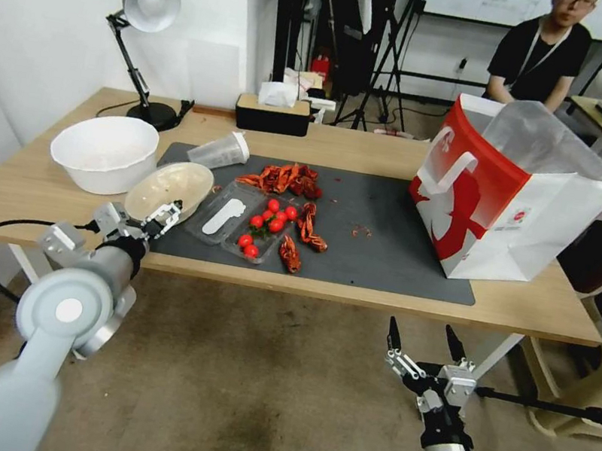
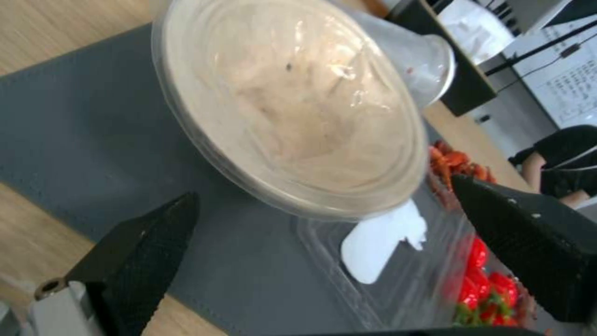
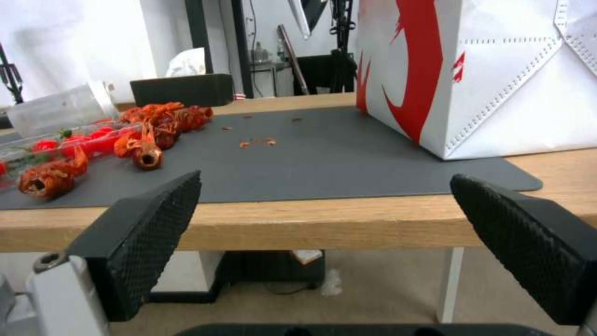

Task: Pick up the trash from the table and place it into the takeout bag.

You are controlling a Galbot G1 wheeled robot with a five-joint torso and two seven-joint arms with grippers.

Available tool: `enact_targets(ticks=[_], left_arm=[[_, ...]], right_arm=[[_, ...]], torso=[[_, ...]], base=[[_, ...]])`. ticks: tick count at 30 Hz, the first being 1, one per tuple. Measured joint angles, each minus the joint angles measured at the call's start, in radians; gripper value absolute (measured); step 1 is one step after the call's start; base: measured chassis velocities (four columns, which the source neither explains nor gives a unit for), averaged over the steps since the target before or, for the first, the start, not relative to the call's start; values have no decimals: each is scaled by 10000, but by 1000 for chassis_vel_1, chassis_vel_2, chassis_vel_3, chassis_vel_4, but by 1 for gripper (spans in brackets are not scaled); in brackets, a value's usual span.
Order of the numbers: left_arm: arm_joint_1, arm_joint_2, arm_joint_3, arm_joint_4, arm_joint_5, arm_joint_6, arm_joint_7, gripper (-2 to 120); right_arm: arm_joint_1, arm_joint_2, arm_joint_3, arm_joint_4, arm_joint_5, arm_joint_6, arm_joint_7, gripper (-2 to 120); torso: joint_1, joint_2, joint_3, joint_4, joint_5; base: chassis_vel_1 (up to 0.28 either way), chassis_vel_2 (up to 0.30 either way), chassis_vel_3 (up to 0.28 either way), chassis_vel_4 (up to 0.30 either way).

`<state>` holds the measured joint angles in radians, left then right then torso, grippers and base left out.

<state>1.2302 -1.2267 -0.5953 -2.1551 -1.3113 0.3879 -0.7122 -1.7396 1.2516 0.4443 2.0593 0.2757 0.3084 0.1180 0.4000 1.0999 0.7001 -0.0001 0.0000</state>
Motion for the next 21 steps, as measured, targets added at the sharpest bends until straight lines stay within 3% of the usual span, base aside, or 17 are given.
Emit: enact_targets(ticks=[3,7,9,11,21], left_arm=[[-567,78,12,477,-617,237,-482,100],[-734,173,-6,697,-808,334,-586,97],[-898,213,-3,941,-926,349,-712,85],[-988,215,11,1063,-962,345,-769,81],[-1255,198,30,1308,-1128,123,-871,41]], right_arm=[[-5,62,0,12,-83,-42,16,100],[-8,106,0,24,-128,-52,20,100],[-11,146,0,-11,-167,-52,21,100],[-12,174,-1,-26,-196,-52,22,100],[-116,229,-7,33,-279,-52,20,100]], torso=[[0,0,0,0,-1],[0,0,0,1,1],[1,0,0,0,-1],[0,0,0,0,0],[0,0,-1,1,0]], base=[[0,0,0,0],[0,0,0,0],[0,0,0,0],[0,0,0,0],[0,0,0,0]])
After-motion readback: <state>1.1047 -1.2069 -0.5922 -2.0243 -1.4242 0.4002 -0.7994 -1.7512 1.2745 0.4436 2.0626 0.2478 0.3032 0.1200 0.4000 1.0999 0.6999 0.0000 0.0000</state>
